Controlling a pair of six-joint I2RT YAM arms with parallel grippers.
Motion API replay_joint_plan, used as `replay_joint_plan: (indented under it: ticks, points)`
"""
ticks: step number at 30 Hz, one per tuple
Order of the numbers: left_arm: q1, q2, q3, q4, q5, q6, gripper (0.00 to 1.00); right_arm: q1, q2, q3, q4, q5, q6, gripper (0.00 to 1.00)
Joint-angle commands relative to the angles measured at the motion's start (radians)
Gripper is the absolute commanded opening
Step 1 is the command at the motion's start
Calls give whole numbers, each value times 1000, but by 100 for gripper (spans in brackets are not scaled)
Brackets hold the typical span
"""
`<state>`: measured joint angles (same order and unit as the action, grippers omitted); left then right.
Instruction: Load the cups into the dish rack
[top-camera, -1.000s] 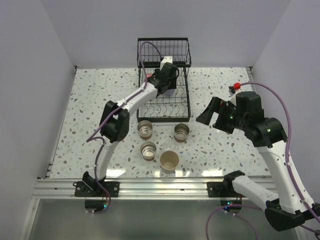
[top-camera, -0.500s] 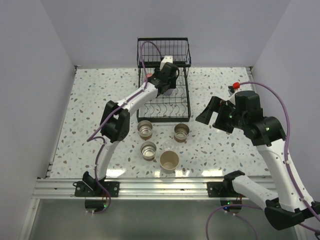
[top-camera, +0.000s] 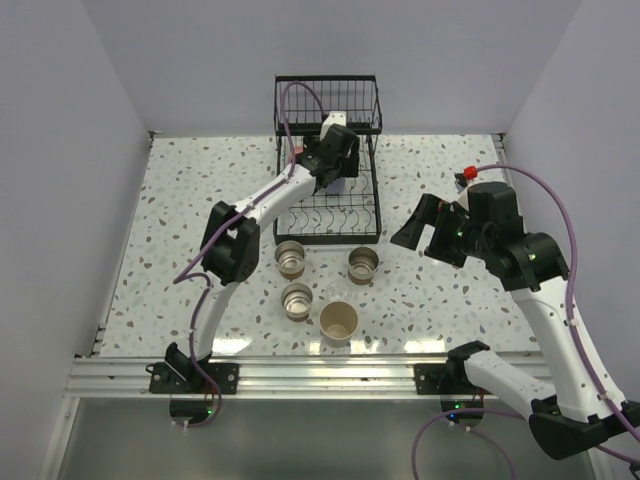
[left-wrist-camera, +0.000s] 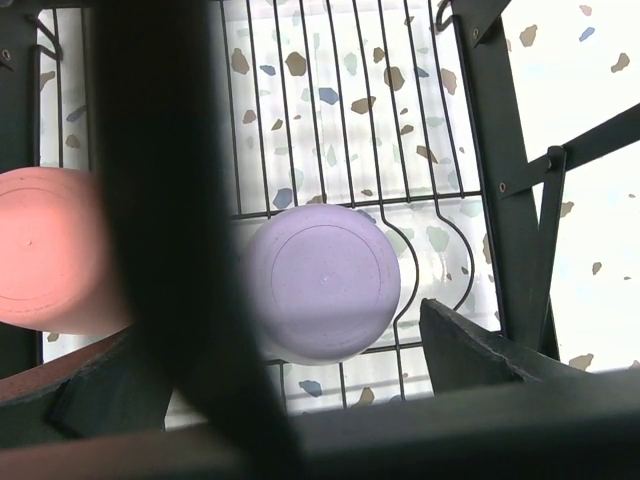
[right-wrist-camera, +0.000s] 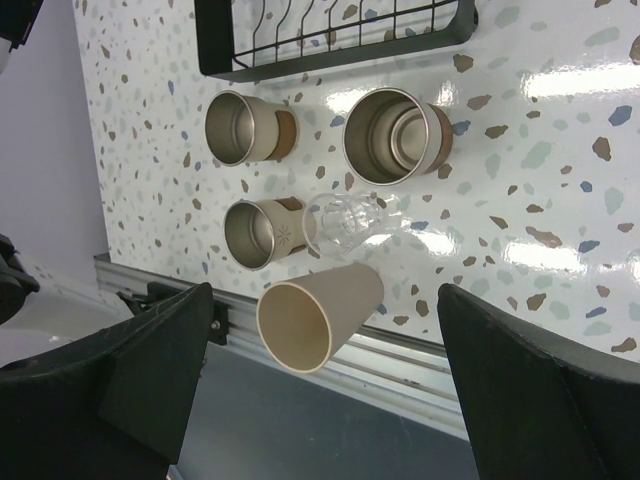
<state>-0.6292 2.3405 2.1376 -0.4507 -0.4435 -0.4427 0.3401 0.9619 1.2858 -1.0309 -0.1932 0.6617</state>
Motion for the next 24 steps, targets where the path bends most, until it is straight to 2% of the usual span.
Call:
replay_joint_plan:
  ticks: [1, 12, 17, 20, 24]
  points:
    - [-6, -95, 24, 27, -20, 12, 100, -4, -14, -9, 35, -5, -1, 97]
    - [-6, -355, -200, 37, -40, -27, 100, -3, -15, -35, 42, -5, -53, 96]
    - [-4, -492, -255, -3, -49, -56, 100, 10, 50, -65, 51, -72, -117, 93]
    - [-3, -602, -352, -9, -32, -73, 100, 97, 104, -56, 38, -25, -132, 91]
    - [-3, -760, -561, -6, -6, -102, 100, 339, 164, -25, 52, 69, -97, 90]
